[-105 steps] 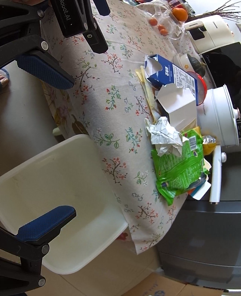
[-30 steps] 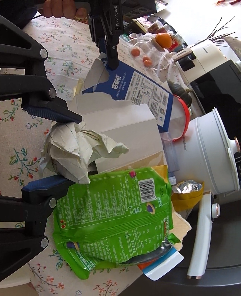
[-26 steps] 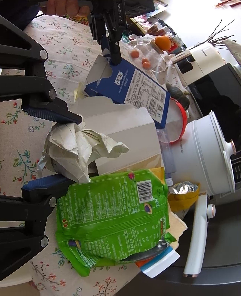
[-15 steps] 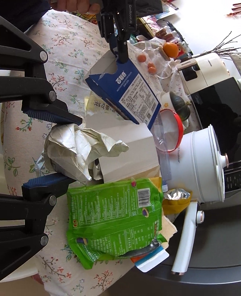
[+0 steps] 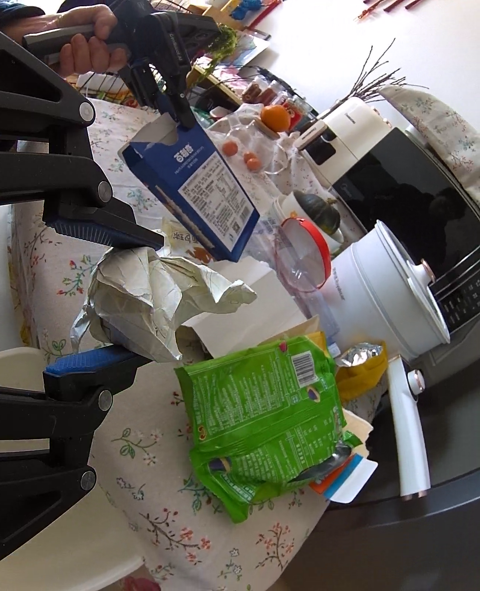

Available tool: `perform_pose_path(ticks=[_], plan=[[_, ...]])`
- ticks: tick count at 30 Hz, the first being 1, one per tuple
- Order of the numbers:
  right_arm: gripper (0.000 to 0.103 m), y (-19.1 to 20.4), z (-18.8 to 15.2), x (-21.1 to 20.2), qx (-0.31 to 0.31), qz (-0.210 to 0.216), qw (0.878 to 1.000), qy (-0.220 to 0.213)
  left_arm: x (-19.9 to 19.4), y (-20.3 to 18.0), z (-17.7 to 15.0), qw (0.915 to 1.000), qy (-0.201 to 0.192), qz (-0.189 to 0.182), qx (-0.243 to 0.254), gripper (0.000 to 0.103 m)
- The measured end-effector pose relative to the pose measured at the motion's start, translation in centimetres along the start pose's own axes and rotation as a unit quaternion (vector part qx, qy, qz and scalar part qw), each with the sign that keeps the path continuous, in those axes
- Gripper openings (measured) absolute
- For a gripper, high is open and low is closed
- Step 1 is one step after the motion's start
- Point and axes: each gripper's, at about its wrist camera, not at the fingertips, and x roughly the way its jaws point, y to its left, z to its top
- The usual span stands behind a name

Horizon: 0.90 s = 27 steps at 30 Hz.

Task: Collect trash
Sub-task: 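Carry the blue box and tissue to the white bin and release both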

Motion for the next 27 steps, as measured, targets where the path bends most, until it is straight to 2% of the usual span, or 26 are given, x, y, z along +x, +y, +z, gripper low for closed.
perform_pose_path(ticks=[5,11,13,20,27], plan=[[0.044,0.9,-0.6,-0.4,-0.009,0.007,1.0,0.005,-0.6,0.4,-1.8,0.9999,0.006,0.01,-0.003,0.021],[0.044,0.8,-1.1,-0.2,-0.01,0.005,1.0,0.012,-3.8,-0.2,-1.7,0.9982,-0.048,-0.035,-0.001,0.021],[0.044,0.8,-1.2,-0.5,-0.011,0.004,1.0,0.011,-4.3,-0.6,-1.8,0.9976,-0.055,-0.042,0.005,0.021],[0.044,1.2,-1.2,-1.2,-0.023,-0.018,1.0,0.012,-1.5,-3.5,-4.5,0.9981,-0.009,-0.025,0.056,0.021],[0.044,1.2,-2.6,-3.5,-0.033,-0.04,0.999,0.016,0.2,-7.7,-7.7,0.9907,0.014,-0.032,0.131,0.021]])
